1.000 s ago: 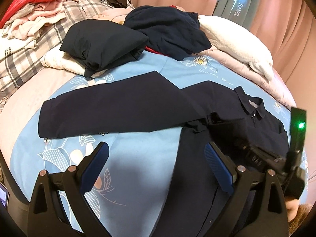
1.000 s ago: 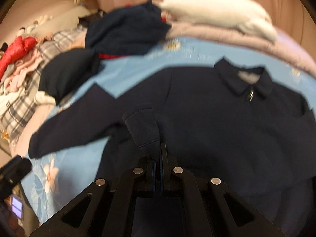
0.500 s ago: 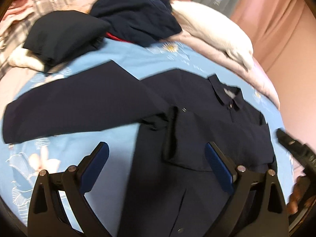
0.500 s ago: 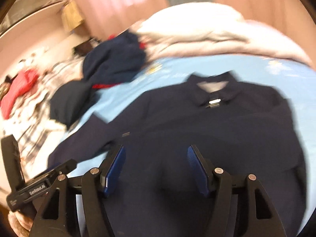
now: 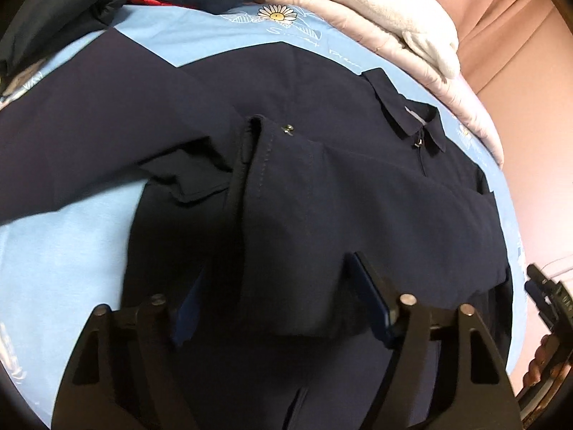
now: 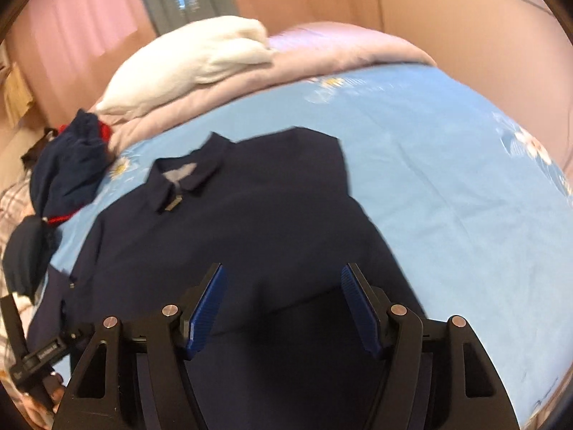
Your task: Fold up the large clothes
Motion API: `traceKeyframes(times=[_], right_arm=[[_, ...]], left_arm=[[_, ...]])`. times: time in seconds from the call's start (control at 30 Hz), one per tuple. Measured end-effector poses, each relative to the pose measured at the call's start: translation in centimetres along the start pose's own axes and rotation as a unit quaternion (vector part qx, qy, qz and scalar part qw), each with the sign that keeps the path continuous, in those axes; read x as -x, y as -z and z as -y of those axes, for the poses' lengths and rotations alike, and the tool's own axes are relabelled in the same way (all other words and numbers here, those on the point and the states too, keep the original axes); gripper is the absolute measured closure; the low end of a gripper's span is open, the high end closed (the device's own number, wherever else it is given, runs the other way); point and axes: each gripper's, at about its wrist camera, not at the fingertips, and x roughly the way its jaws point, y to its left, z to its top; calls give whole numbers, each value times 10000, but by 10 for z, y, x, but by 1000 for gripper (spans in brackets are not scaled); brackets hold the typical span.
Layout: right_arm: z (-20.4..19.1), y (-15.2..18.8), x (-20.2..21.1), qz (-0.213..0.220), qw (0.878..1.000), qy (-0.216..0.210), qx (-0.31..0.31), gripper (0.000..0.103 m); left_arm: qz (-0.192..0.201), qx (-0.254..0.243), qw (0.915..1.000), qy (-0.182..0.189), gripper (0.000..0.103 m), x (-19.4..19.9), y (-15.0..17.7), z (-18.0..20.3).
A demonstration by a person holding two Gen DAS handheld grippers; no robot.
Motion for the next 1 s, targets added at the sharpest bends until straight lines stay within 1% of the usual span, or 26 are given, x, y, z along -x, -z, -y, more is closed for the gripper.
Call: traceKeyframes(times=[0.03, 0.07, 0.1, 0.13, 0.17, 0.2, 0.23, 0.27, 0.33, 0.43, 0.57, 0.67, 0.73, 0.87, 1.0], right_arm=[[2, 0, -1, 18, 9999, 116, 33, 36], [3, 1, 0, 46, 9998, 192, 42, 36], [6, 1, -1, 86, 9996, 267, 31, 36], [9, 0, -1, 104, 9996, 276, -6, 36], [10, 0, -2, 102, 9996, 269, -39, 36], [11, 0, -4, 88, 9996, 254, -93, 36], [15, -1, -5, 77, 9996, 249, -126, 36], [16, -1, -6, 68, 9995, 248, -156, 36], [18, -1, -6, 75, 9995, 258, -180, 36], [20, -2, -7, 93, 9995, 248, -168, 36], [20, -2, -4, 142, 9994, 237, -184, 36], [21, -2, -5, 139, 9995, 189, -212, 36], [20, -2, -11, 89, 9996, 159, -204, 36], [19, 0, -21, -56, 9997, 155, -200, 36], [19, 2, -27, -122, 9996, 206, -167, 36]], left_arm=[[24, 40, 10000, -44, 36, -2, 0, 0], [49, 35, 9999, -90, 50, -2, -1, 1], [88, 36, 9999, -112, 61, -2, -3, 1], [94, 88, 9999, -64, 78, -3, -5, 1], [24, 212, 9997, 129, 84, -3, -9, 0], [21, 271, 9996, 108, 85, -3, -11, 0], [73, 240, 9997, -5, 87, -1, -15, 4], [249, 41, 9996, -153, 88, 7, -20, 12], [575, -258, 9976, -271, 88, 24, -29, 24], [778, -429, 9958, -203, 88, 42, -45, 35], [955, -648, 9930, -261, 88, 58, -63, 41], [844, -733, 9928, -421, 88, 48, -69, 36], [674, -685, 9942, -489, 88, 39, -66, 29], [421, -668, 9940, -763, 88, 14, -59, 17], [229, -667, 9936, -881, 87, -3, -54, 7]])
